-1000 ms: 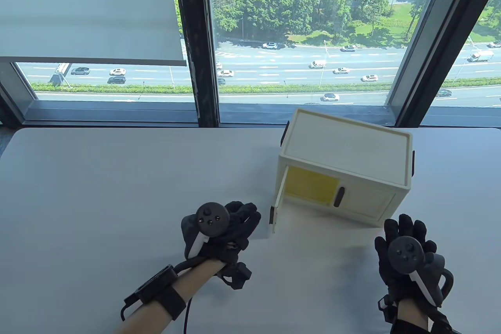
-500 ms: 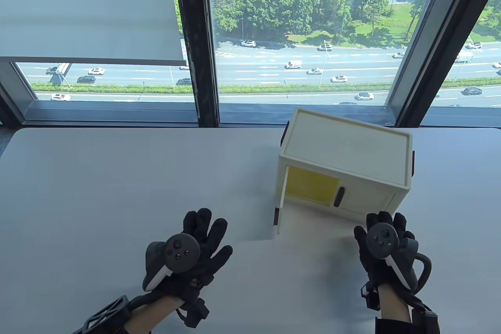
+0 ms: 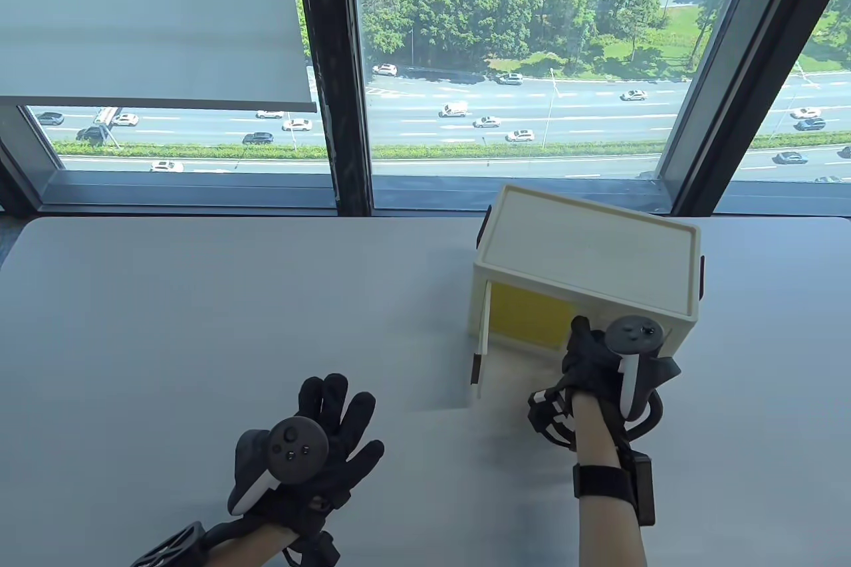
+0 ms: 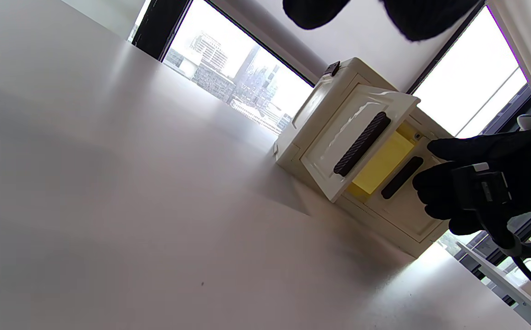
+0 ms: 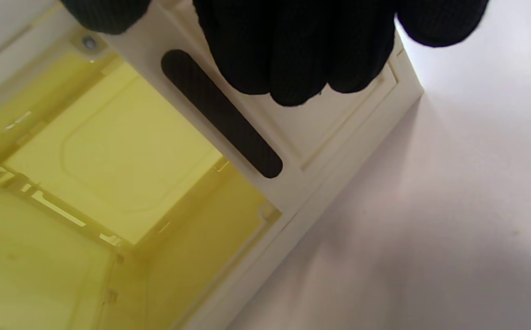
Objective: Open cabinet door
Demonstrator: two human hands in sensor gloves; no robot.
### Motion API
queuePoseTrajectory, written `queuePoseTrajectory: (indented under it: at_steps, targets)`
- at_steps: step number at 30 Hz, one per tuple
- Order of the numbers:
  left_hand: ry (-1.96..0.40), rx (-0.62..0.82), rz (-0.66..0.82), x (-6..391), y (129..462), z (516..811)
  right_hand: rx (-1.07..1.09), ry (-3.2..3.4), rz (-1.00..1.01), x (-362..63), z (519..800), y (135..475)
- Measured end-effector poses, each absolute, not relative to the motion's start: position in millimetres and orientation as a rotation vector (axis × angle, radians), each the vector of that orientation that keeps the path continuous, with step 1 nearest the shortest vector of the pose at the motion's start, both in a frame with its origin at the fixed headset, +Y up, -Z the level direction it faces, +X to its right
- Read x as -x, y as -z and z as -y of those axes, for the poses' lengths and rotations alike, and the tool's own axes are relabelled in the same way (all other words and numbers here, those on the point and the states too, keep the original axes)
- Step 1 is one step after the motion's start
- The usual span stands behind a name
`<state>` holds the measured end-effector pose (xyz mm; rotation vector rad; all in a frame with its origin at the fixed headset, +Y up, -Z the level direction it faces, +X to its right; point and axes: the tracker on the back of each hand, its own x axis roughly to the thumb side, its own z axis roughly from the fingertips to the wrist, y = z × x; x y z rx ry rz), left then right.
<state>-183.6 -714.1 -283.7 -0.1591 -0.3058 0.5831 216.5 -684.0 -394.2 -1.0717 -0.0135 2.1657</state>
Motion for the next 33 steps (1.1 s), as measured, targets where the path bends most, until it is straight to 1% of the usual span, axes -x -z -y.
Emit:
queuePoseTrajectory:
  at_steps: [5,9,16,21,25,29,33]
  targets:
    - [-0.605,0.179,0.319,184.3,278.1,707.8,1.158,-2.099,-0.013,-217.4,694.5,401.1]
    - [-0.614,0.178,0.325,185.6,275.1,703.8,1.107,-1.953,-0.011,-222.0,703.1,397.9]
    - [-0.615,0.171,0.322,186.9,273.7,702.1,1.019,-1.984,0.102,-221.2,698.4,391.8]
    - [-0.618,0.173,0.315,188.1,274.1,702.1,0.944,-2.066,0.111,-225.7,696.6,375.8]
    - [-0.617,0.180,0.318,187.7,273.4,702.7,0.894,-2.157,0.146,-232.8,689.0,351.8]
    - [-0.609,0.187,0.324,185.8,271.9,703.9,0.909,-2.176,0.209,-242.5,679.0,330.0]
    - [-0.603,0.194,0.328,184.1,270.2,705.2,0.934,-2.253,0.258,-247.4,672.1,315.9]
